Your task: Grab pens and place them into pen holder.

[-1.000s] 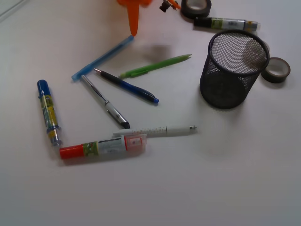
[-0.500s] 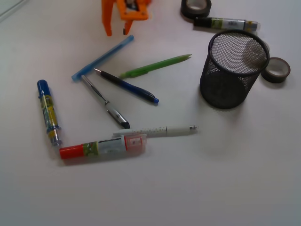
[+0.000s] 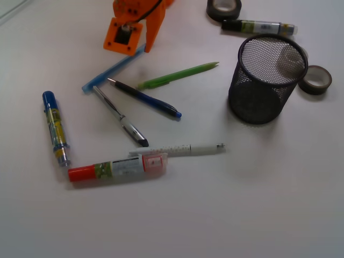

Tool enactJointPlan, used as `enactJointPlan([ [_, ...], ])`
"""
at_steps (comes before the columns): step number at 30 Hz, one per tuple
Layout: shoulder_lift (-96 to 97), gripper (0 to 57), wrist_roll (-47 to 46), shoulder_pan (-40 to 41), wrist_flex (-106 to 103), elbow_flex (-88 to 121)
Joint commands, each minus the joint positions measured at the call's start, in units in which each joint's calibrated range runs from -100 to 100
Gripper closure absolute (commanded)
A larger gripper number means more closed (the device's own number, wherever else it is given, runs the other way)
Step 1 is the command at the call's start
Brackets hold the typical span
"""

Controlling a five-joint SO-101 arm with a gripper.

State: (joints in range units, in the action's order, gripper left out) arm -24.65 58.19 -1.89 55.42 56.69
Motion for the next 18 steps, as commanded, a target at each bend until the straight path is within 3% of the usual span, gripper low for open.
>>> enactJointPlan([
  [1, 3.19, 43.2, 0.68, -0.99, -0.57, -3.70],
  [18, 16.87, 43.2, 0.49, -6.08, -9.66, -4.70],
])
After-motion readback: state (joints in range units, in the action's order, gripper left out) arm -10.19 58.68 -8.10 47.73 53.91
